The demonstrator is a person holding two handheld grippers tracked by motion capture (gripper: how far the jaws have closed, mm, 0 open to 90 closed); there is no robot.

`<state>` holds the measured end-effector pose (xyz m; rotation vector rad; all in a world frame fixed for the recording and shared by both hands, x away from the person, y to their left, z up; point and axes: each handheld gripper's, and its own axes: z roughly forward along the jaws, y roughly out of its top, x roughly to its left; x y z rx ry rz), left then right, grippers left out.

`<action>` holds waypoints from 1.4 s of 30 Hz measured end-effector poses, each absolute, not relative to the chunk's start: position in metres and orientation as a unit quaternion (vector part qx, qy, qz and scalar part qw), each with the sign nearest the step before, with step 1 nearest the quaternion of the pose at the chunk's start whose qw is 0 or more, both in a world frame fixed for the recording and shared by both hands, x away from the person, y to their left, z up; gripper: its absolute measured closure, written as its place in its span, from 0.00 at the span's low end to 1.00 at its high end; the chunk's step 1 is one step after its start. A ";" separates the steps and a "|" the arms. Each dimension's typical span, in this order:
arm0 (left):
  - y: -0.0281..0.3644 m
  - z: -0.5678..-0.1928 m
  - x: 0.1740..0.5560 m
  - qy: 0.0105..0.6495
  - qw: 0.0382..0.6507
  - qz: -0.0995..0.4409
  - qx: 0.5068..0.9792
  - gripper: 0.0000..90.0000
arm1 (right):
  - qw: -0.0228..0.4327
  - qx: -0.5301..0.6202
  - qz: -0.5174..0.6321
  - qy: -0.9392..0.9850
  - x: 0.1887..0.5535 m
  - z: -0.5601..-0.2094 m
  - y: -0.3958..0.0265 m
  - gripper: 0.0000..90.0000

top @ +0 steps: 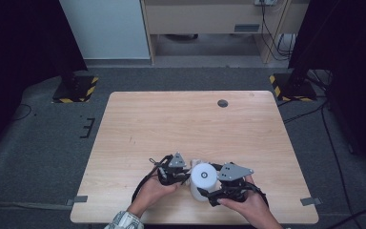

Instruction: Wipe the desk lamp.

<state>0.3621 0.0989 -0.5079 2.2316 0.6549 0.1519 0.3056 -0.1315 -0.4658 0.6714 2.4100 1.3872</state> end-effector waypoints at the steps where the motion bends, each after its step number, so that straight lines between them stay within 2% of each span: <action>1: 0.099 -0.505 0.362 0.255 0.397 0.063 0.879 0.88 | 0.140 0.232 0.480 0.835 0.306 -0.466 -0.132 0.10; 7: 0.101 -0.484 0.365 0.260 0.432 0.067 0.861 0.88 | 0.140 0.232 0.476 0.836 0.307 -0.465 -0.132 0.10; 14: 0.090 -0.503 0.370 0.252 0.377 0.061 0.889 0.88 | 0.138 0.230 0.476 0.837 0.307 -0.465 -0.133 0.10; 18: 0.091 -0.505 0.369 0.245 0.376 0.058 0.892 0.88 | 0.139 0.229 0.475 0.838 0.308 -0.465 -0.133 0.10; 23: 0.099 -0.489 0.370 0.263 0.426 0.054 0.864 0.88 | 0.142 0.236 0.472 0.838 0.312 -0.464 -0.133 0.10; 25: 0.100 -0.486 0.369 0.265 0.427 0.058 0.863 0.88 | 0.144 0.237 0.471 0.837 0.313 -0.465 -0.133 0.10; 30: 0.105 -0.482 0.359 0.264 0.411 0.084 0.868 0.88 | 0.145 0.243 0.470 0.837 0.318 -0.464 -0.130 0.10; 40: 0.123 -0.468 0.329 0.249 0.439 0.086 0.859 0.88 | 0.153 0.248 0.458 0.840 0.330 -0.464 -0.121 0.10; 42: 0.119 -0.473 0.322 0.239 0.422 0.089 0.870 0.88 | 0.153 0.249 0.456 0.841 0.331 -0.463 -0.120 0.10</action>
